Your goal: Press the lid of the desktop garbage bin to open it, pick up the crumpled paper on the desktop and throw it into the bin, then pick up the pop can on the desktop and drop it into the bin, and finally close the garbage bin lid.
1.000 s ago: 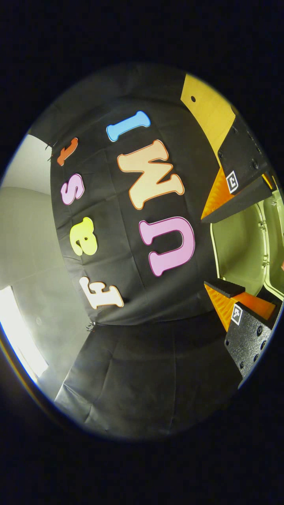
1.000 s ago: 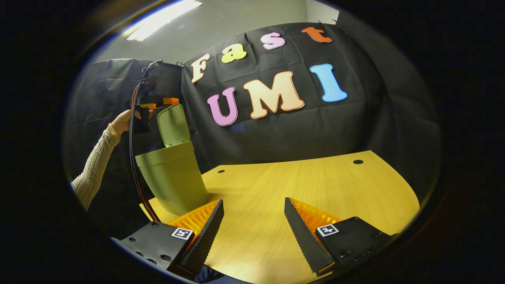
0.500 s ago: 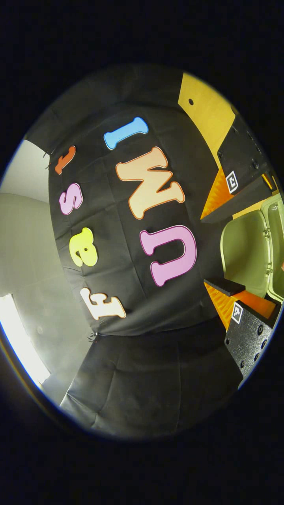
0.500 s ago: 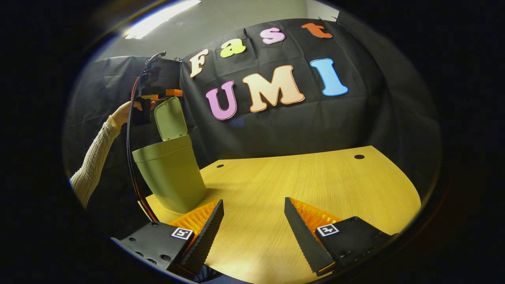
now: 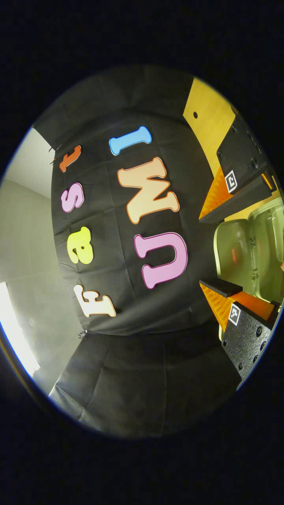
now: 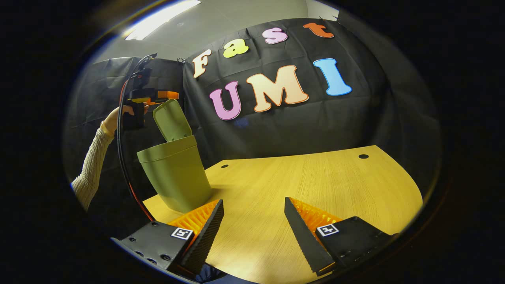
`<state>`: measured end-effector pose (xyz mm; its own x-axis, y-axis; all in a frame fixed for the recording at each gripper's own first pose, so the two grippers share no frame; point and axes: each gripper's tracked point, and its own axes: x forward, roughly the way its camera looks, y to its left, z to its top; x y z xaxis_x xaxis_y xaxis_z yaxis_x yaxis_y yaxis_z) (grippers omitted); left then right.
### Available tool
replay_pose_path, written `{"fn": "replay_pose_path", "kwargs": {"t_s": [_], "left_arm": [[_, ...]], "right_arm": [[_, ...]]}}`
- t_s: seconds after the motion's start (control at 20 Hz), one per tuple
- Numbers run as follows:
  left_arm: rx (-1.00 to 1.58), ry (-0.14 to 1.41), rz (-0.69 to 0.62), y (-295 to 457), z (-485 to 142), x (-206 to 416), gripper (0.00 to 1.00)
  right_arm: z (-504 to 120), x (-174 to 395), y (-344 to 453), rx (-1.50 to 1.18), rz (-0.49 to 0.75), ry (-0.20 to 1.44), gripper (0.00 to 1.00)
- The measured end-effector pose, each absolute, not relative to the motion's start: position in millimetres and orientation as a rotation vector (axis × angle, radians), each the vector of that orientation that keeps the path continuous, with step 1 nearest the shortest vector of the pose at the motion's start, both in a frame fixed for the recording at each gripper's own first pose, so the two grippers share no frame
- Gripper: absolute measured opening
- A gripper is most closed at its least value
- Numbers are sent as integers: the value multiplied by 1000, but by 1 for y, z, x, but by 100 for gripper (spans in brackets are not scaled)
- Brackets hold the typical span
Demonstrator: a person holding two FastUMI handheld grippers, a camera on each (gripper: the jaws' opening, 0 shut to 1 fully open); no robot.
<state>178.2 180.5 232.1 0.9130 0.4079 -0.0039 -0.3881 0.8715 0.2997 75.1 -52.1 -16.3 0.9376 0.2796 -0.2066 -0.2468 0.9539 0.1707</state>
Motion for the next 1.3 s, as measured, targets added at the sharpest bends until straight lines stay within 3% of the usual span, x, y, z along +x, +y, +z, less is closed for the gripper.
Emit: {"fn": "replay_pose_path", "kwargs": {"t_s": [0.55, 1.0, 1.3], "left_arm": [[201, 138, 307, 147, 175, 100, 86], [154, 184, 311, 151, 90, 51, 86], [135, 95, 366, 166, 92, 37, 86]], "right_arm": [[-9, 70, -55, 163, 280, 212, 97], [-11, 70, -58, 153, 268, 215, 98], [-11, 70, -60, 162, 259, 214, 98]]}}
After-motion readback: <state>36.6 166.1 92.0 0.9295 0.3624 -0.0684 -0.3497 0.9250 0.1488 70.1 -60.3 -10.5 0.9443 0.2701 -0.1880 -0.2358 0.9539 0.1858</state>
